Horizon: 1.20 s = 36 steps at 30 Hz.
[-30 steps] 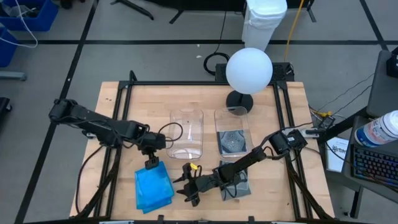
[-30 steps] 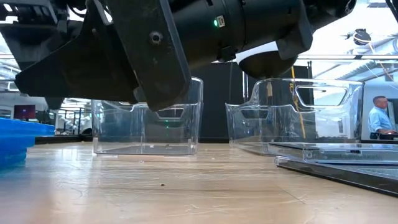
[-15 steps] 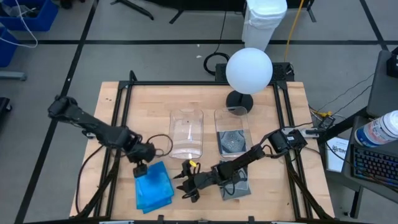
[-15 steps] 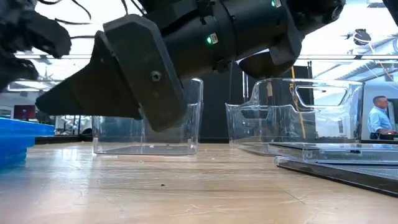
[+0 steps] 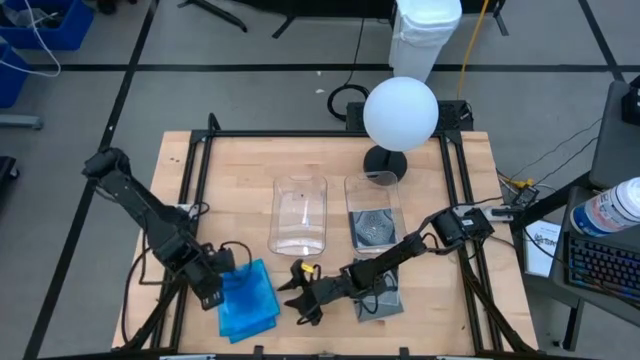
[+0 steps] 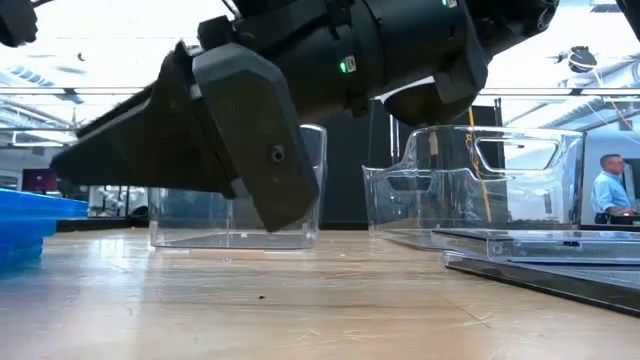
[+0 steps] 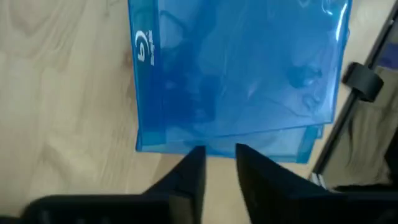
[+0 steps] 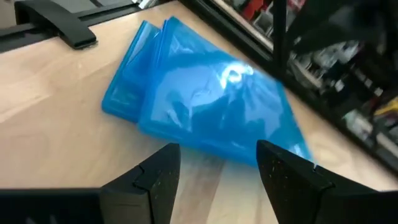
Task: Pick & place jewel cases by type
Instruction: Put the blue cd case into the left transparent bin
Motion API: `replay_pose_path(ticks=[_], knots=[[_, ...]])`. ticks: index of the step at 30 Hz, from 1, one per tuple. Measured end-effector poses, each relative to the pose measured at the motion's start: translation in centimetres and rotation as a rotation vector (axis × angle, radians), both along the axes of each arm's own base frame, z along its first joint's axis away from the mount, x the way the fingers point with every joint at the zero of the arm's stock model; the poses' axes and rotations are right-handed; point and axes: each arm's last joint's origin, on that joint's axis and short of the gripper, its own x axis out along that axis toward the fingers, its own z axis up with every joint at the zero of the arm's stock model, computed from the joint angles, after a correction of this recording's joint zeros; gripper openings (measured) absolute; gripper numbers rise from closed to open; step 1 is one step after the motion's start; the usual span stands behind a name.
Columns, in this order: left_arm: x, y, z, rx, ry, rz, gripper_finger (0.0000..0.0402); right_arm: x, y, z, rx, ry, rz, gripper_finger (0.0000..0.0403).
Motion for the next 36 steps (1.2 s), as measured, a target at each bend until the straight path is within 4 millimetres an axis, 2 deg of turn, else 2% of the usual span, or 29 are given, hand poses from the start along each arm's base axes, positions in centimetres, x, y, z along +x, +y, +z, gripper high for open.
replay_pose_path(ticks=[5,7,13,22,27,36], knots=[[0.2,-0.8,-0.5,0.008,-0.007,0.006,0.0017,0.1,-0.1,0.1,-0.01,-0.01,0.087,0.0201],[0.1,-1.4,-0.5,-0.013,-0.031,-0.006,0.0006,0.1,0.0,0.1,-0.024,-0.007,0.132,0.0201],[-0.2,-2.9,-1.0,-0.024,-0.065,0.013,0.0013,-0.1,0.1,-0.3,-0.091,0.025,0.164,0.0201],[-0.9,-4.6,-2.4,-0.017,0.001,0.065,0.0011,0.0,0.1,-0.8,-0.188,0.0,0.199,0.0201],[-1.2,-5.8,-3.2,-0.039,0.017,0.052,0.0006,0.1,0.1,-1.2,-0.191,-0.02,0.183,0.0201],[-0.6,-6.4,-5.7,0.038,0.095,0.073,0.0008,0.2,0.2,-0.8,-0.168,-0.051,0.212,0.0201]])
